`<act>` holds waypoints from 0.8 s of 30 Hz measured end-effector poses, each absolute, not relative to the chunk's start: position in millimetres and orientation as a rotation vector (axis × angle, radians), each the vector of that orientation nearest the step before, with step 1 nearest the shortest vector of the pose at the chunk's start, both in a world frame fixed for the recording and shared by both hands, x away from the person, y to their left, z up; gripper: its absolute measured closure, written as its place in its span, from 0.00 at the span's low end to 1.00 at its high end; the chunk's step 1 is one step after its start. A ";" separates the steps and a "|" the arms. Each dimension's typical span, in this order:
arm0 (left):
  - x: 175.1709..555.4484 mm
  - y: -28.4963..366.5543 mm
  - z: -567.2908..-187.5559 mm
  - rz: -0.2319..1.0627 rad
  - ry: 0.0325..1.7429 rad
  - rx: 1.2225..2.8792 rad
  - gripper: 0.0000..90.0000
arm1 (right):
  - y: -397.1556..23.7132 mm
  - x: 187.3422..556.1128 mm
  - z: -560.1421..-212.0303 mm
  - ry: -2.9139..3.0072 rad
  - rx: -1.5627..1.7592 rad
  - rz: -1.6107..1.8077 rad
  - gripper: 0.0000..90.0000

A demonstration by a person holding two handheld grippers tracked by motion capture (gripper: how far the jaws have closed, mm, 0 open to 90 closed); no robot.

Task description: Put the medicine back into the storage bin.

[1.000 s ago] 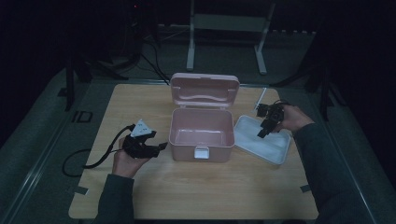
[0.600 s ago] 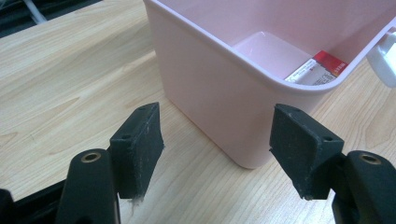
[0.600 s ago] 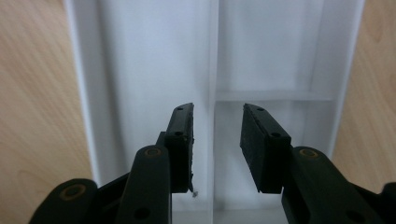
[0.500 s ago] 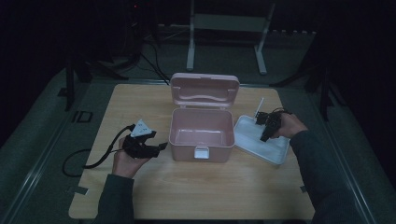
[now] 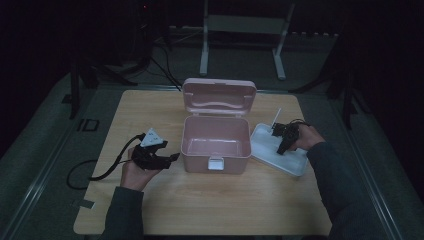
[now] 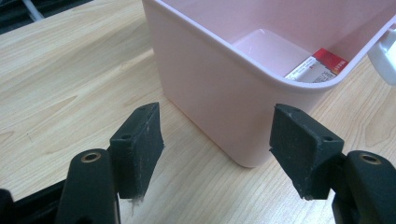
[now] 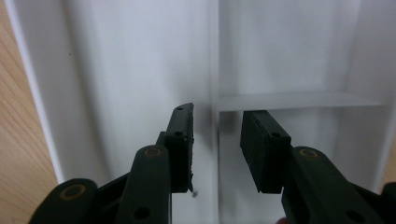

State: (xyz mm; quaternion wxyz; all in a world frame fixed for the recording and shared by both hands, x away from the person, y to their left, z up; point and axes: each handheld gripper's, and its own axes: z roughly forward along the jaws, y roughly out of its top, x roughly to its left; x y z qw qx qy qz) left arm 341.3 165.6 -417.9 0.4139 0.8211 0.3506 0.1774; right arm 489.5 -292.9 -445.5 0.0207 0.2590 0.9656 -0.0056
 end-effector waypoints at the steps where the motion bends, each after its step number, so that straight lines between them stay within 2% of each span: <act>1: 341.4 165.4 -418.0 0.446 0.881 2.065 0.38 | -292.6 489.6 -446.6 2.995 0.798 -0.023 0.74; 9: 341.4 165.3 -418.2 0.446 0.881 2.066 0.38 | -292.2 490.2 -447.4 3.002 0.752 -0.034 0.82; 13: 341.4 165.4 -418.2 0.448 0.881 2.066 0.38 | -291.2 491.1 -449.5 3.015 0.750 -0.040 0.90; 21: 341.3 165.7 -418.3 0.448 0.881 2.067 0.38 | -285.1 492.9 -452.4 3.024 0.748 -0.075 0.93; 22: 341.2 165.8 -418.2 0.448 0.880 2.066 0.38 | -285.0 492.4 -452.6 3.018 0.736 -0.070 0.98; 24: 341.3 165.5 -418.4 0.448 0.881 2.066 0.38 | -285.5 491.2 -452.7 3.018 0.721 -0.059 0.98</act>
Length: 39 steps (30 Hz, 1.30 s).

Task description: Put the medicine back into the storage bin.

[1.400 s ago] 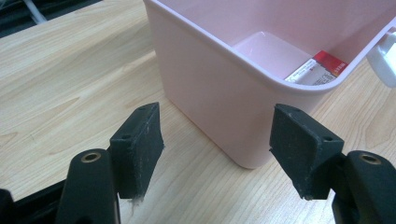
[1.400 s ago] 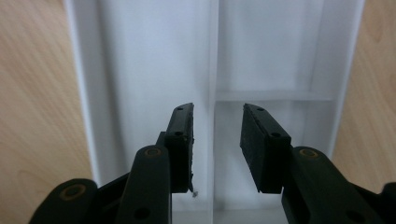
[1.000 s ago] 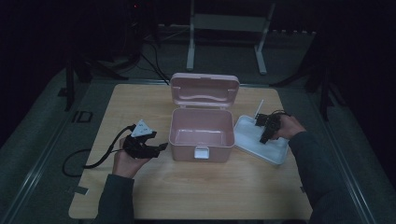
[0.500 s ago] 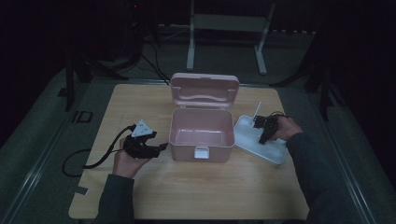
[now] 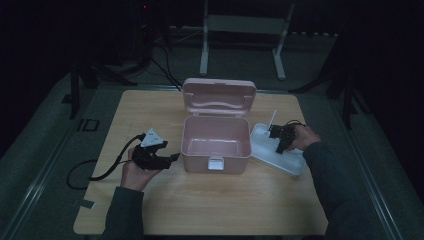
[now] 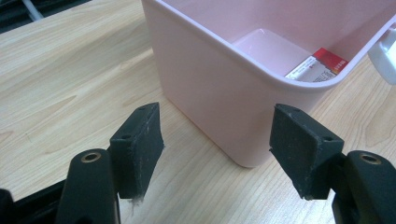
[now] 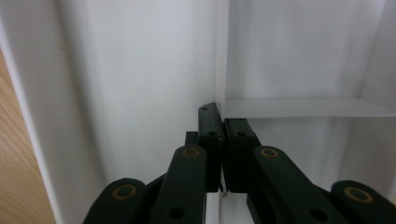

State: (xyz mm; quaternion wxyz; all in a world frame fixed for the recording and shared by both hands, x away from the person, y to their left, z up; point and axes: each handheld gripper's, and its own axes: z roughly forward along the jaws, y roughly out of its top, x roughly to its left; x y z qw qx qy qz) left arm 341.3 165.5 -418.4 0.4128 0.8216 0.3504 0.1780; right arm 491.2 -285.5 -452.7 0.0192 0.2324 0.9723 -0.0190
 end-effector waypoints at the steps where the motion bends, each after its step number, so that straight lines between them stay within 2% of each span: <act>1: 341.3 165.3 -418.5 0.446 0.881 2.065 0.38 | -285.7 490.5 -452.7 3.016 0.709 -0.055 0.98; 12: 341.3 166.7 -418.3 0.449 0.884 2.064 0.38 | -294.9 482.7 -448.6 3.030 0.621 -0.005 1.00; 20: 341.2 166.6 -418.3 0.450 0.885 2.066 0.38 | -304.3 475.6 -430.4 3.016 0.608 0.020 1.00; 29: 341.2 166.5 -418.3 0.449 0.885 2.065 0.38 | -310.3 461.7 -402.3 3.035 0.536 0.033 1.00; 39: 340.9 166.6 -418.3 0.450 0.888 2.065 0.38 | -304.7 447.8 -346.8 3.003 0.428 0.117 1.00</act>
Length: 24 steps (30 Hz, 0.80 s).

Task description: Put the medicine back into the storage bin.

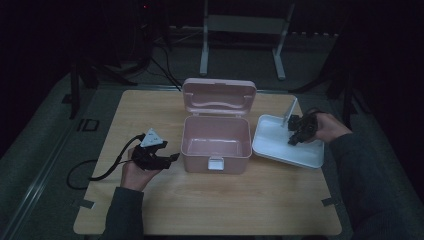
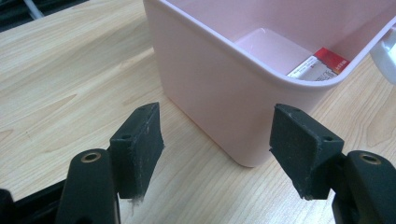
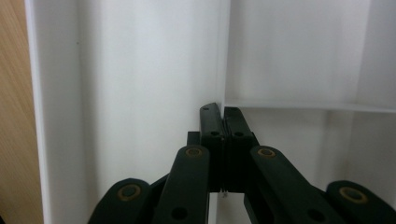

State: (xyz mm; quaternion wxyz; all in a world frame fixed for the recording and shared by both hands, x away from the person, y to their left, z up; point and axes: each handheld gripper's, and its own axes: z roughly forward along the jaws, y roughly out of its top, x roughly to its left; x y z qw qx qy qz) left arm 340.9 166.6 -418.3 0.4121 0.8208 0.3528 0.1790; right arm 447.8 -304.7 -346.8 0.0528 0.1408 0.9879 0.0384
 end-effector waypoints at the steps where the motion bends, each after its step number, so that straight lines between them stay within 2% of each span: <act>1: 340.7 166.6 -418.4 0.449 0.889 2.061 0.38 | -304.7 447.8 -346.8 3.003 0.428 0.117 1.00; 8: 340.8 166.2 -418.6 0.447 0.888 2.064 0.38 | -300.8 436.1 -315.8 2.981 0.346 0.200 1.00; 24: 341.0 164.5 -420.0 0.435 0.881 2.066 0.38 | -281.8 427.9 -296.4 2.977 0.245 0.288 1.00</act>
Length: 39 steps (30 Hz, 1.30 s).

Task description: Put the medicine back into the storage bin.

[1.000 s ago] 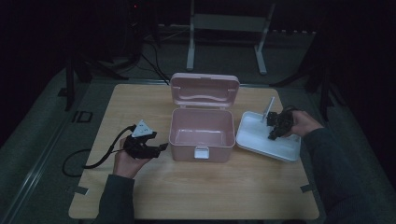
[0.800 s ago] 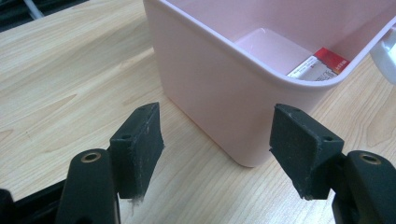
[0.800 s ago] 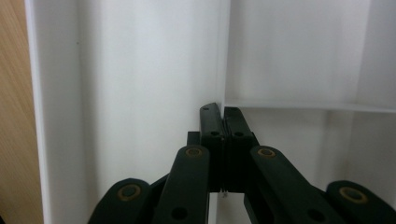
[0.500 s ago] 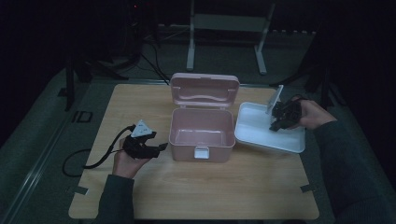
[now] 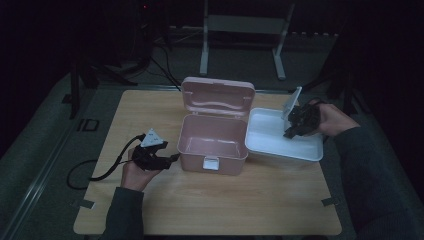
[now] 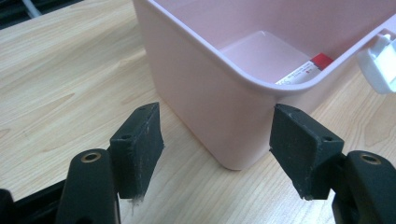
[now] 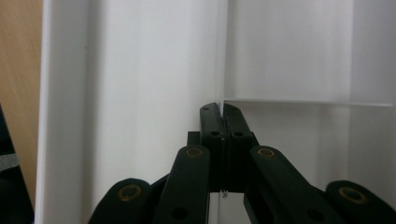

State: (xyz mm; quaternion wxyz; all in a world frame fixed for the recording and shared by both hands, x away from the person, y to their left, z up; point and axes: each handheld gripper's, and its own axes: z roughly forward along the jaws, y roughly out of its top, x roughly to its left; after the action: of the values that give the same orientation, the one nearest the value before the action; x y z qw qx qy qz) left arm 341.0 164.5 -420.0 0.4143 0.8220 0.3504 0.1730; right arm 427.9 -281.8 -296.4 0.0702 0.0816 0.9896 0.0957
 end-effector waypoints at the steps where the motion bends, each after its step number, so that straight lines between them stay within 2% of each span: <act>1: 340.9 163.9 -419.9 0.432 0.873 2.073 0.38 | -278.7 427.7 -296.1 2.985 0.240 0.294 1.00; 9: 341.1 144.6 -424.2 0.361 0.771 2.124 0.41 | -245.8 431.1 -301.2 3.014 0.150 0.345 1.00; 19: 339.2 141.3 -423.4 0.365 0.778 2.136 0.43 | -200.3 435.8 -301.2 3.036 0.047 0.389 1.00; 29: 335.3 135.6 -423.6 0.280 0.714 2.131 0.48 | -156.2 440.5 -303.0 3.040 -0.035 0.438 1.00; 39: 333.3 134.2 -420.9 0.300 0.698 2.148 0.48 | -125.9 450.6 -318.6 3.056 -0.039 0.460 1.00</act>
State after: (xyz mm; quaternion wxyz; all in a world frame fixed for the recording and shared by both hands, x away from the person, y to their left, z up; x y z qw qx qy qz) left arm 333.3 134.2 -420.9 0.4185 0.8562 0.2783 0.1197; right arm 450.6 -125.9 -318.6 0.0257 -0.0125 0.9885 0.1487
